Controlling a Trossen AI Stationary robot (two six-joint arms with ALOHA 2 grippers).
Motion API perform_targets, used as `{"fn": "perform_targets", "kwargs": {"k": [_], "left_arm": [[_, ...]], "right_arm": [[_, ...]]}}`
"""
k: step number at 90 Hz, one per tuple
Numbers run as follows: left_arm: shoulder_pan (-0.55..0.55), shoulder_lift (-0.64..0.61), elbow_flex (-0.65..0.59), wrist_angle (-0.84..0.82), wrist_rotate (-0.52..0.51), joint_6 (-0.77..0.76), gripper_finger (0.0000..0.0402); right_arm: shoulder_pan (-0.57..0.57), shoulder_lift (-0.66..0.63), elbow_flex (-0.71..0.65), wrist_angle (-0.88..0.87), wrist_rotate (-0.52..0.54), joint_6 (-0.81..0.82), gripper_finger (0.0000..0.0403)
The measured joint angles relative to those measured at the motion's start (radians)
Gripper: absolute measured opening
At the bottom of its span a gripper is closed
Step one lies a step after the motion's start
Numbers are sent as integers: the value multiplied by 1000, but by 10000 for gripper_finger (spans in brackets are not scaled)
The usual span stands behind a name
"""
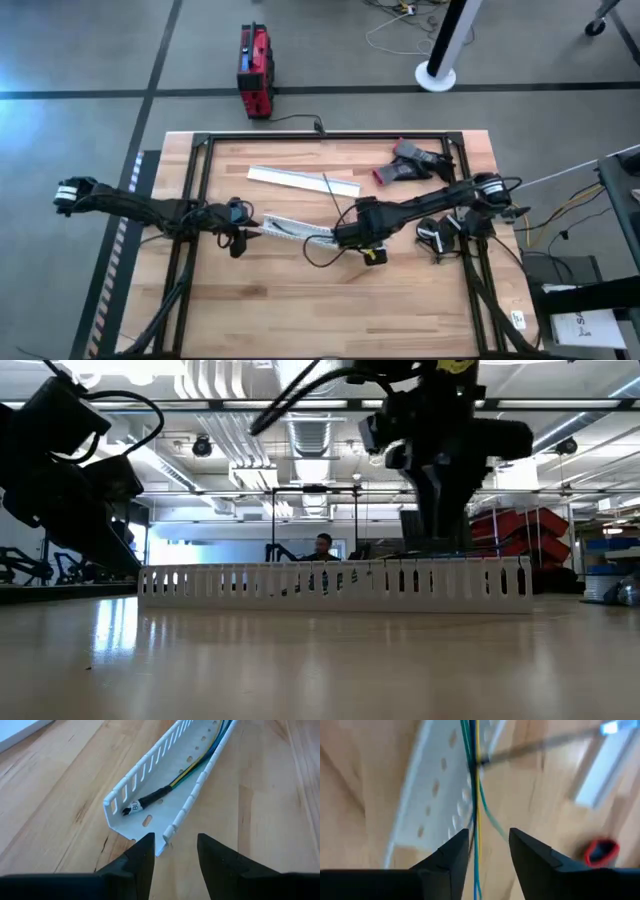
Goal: Ziptie cables
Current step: Put the cable wires with a zip tie into the white cable duct
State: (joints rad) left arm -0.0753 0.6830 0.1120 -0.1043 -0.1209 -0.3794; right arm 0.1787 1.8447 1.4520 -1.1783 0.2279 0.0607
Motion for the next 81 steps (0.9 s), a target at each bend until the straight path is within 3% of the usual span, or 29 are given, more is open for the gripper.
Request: {"fn": "perform_targets", "kwargs": {"k": [35,53,70,81], "left_arm": [[0,0,0,0,0,0,130],[0,0,0,0,0,4,130],[0,0,0,0,0,-1,130],[0,0,0,0,0,-44,130]], "right_arm": [[-10,-19,-101,57,-79,22,136],[-37,-16,-146,100,-43,25,95],[-42,-16,-121,106,-45,16,13],[-39,-17,-77,95,-46,18,7]]}}
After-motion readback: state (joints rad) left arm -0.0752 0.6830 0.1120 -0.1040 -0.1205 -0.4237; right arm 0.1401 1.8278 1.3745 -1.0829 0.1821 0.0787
